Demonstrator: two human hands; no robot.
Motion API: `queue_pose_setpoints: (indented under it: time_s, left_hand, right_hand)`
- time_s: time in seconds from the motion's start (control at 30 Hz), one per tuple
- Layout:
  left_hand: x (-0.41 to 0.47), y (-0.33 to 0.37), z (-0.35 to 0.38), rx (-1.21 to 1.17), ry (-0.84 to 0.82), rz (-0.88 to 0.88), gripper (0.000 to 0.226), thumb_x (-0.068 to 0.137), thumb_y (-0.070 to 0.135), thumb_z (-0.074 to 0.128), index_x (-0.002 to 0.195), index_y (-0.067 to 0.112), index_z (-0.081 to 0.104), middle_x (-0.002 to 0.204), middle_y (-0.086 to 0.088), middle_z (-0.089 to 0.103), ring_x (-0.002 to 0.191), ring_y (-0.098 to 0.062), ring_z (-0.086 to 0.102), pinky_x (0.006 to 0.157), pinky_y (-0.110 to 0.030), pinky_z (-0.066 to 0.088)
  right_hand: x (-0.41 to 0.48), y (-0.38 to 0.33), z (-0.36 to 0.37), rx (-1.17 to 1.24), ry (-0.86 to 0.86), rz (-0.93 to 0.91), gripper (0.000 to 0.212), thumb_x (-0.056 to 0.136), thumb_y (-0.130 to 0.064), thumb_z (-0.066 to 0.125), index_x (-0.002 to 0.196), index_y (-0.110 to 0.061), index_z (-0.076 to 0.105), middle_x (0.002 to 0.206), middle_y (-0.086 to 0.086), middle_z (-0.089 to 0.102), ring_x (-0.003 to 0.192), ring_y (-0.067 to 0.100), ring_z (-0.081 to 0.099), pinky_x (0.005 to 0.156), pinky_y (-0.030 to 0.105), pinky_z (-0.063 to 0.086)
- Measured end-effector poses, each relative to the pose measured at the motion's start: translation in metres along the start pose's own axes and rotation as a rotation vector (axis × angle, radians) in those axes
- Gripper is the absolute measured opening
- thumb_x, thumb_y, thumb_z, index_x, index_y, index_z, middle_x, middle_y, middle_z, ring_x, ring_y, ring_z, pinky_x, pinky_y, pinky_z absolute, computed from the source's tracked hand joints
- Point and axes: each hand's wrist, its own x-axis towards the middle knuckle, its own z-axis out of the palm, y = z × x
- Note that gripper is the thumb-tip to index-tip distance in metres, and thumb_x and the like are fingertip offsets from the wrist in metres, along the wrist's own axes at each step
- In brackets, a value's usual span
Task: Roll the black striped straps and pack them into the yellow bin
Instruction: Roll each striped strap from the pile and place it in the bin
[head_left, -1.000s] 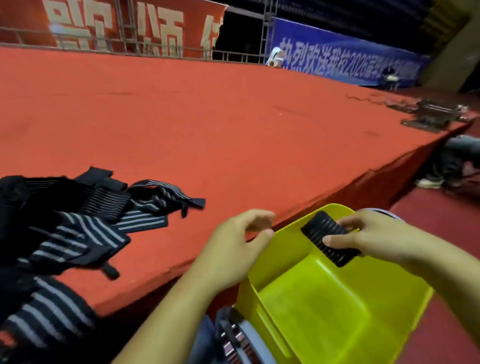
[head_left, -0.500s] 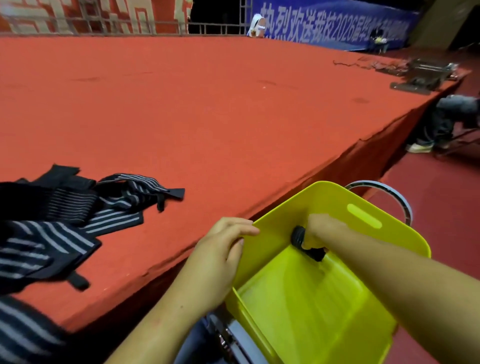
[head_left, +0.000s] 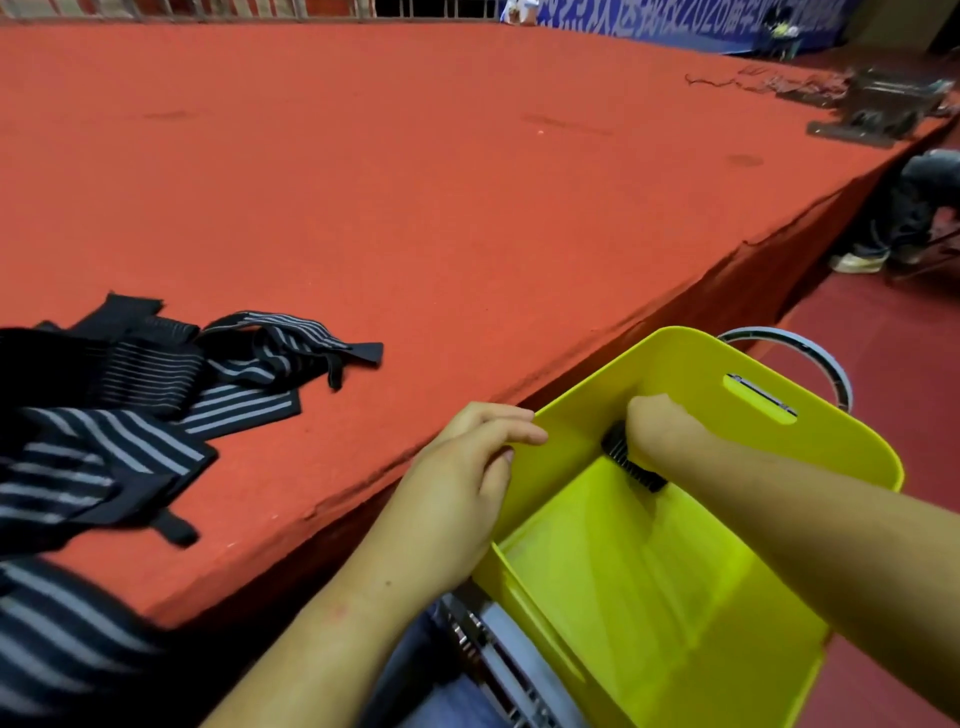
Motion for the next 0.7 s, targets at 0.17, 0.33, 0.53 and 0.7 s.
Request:
queue_pose_setpoints:
  time_s: [0.17, 0.33, 0.53, 0.7]
  left_hand:
    - [0.000, -0.002, 0.002, -0.010, 0.004, 0.004, 0.038, 0.102, -0.001, 0.050, 0.116, 0.028, 0.071, 0.129, 0.025, 0.055, 0.123, 0.012, 0.049, 0.098, 0.000, 0.030]
    - [0.000, -0.005, 0.003, -0.007, -0.007, 0.002, 0.036, 0.103, 0.001, 0.050, 0.115, 0.028, 0.071, 0.129, 0.023, 0.055, 0.126, 0.009, 0.049, 0.101, -0.001, 0.029]
    - [-0.007, -0.001, -0.006, 0.027, -0.012, 0.025, 0.024, 0.106, 0.020, 0.053, 0.122, 0.029, 0.068, 0.137, 0.023, 0.056, 0.131, 0.009, 0.047, 0.111, -0.013, 0.033]
    - [-0.039, 0.001, -0.042, -0.003, 0.003, 0.002, 0.025, 0.105, 0.029, 0.055, 0.128, 0.032, 0.066, 0.140, 0.023, 0.057, 0.134, 0.010, 0.046, 0.112, -0.013, 0.031]
  right_hand:
    - [-0.002, 0.005, 0.004, -0.033, 0.062, -0.044, 0.023, 0.092, 0.007, 0.049, 0.102, -0.001, 0.068, 0.110, 0.021, 0.071, 0.103, 0.040, 0.070, 0.073, 0.037, 0.049]
    - [-0.005, 0.006, 0.004, -0.010, 0.077, -0.065, 0.018, 0.092, 0.008, 0.048, 0.089, -0.006, 0.059, 0.107, 0.021, 0.070, 0.101, 0.040, 0.070, 0.071, 0.037, 0.048]
    - [-0.006, 0.006, -0.036, 0.046, -0.119, -0.005, 0.022, 0.094, -0.013, 0.065, 0.072, -0.010, 0.063, 0.052, 0.003, 0.068, 0.044, 0.014, 0.067, 0.043, 0.024, 0.052]
    - [-0.052, 0.014, -0.097, 0.470, -0.028, -0.123, 0.020, 0.098, -0.009, 0.068, 0.081, -0.001, 0.073, 0.068, 0.012, 0.077, 0.055, 0.029, 0.075, 0.052, 0.038, 0.062]
